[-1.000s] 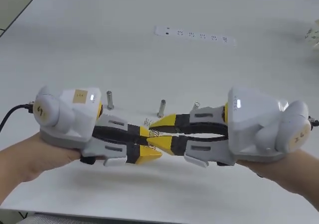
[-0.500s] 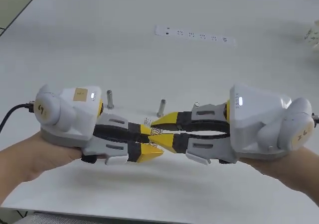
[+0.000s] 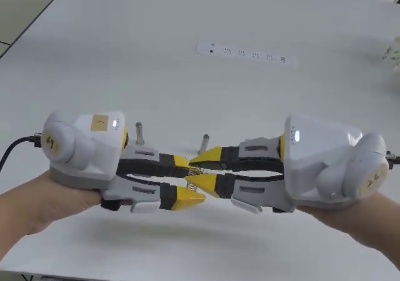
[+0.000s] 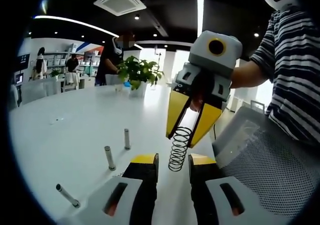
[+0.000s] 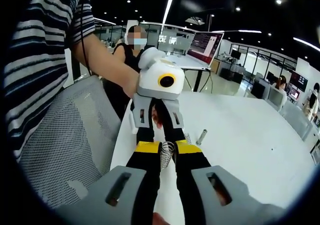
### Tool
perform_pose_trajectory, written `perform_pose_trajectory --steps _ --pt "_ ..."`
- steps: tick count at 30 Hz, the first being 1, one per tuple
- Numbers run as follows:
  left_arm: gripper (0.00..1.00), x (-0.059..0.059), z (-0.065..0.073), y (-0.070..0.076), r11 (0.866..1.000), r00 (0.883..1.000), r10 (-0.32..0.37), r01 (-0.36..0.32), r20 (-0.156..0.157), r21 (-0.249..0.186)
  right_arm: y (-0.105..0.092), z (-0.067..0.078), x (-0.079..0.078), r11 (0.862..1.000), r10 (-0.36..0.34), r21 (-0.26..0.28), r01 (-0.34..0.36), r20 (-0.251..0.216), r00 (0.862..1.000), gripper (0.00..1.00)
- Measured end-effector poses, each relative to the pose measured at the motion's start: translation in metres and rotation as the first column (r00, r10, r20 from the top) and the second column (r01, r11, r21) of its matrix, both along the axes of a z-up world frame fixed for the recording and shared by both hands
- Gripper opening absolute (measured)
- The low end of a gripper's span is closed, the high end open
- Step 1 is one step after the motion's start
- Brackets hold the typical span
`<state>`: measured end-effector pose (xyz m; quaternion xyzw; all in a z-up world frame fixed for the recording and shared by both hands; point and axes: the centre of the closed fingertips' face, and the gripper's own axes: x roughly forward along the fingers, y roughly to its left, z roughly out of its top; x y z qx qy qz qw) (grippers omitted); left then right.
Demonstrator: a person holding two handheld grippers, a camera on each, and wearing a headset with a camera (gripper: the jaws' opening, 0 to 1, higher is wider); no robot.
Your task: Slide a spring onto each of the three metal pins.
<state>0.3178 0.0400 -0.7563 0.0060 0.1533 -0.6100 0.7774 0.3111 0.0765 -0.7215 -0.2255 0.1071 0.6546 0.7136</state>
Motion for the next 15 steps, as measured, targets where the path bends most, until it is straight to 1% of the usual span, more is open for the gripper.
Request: perform_pose_trajectory --steps 3,7,13,15 --pt "0.26 0.0025 0.0017 0.0016 1.000 1.000 0.005 -0.005 0.003 0.001 0.0002 0.0017 0.0026 1.000 -0.004 0.001 0.004 0.008 1.000 0.11" --pt "0.29 0.0048 0.0013 0.0041 1.000 1.000 0.007 -0.007 0.009 0.014 -0.0005 0.0030 0.0062 1.000 -0.013 0.004 0.013 0.012 1.000 0.11" --pt "0.34 0.0052 -0.0004 0.0078 1.000 1.000 0.019 -0.019 0.005 0.023 -0.0023 0.0036 0.0081 1.000 -0.022 0.005 0.022 0.014 1.000 0.12" --pt "0.37 0.0059 -0.0004 0.0089 0.999 1.000 0.029 -0.029 0.004 0.023 -0.0027 0.0035 0.0083 1.000 -0.023 0.004 0.023 0.016 1.000 0.12"
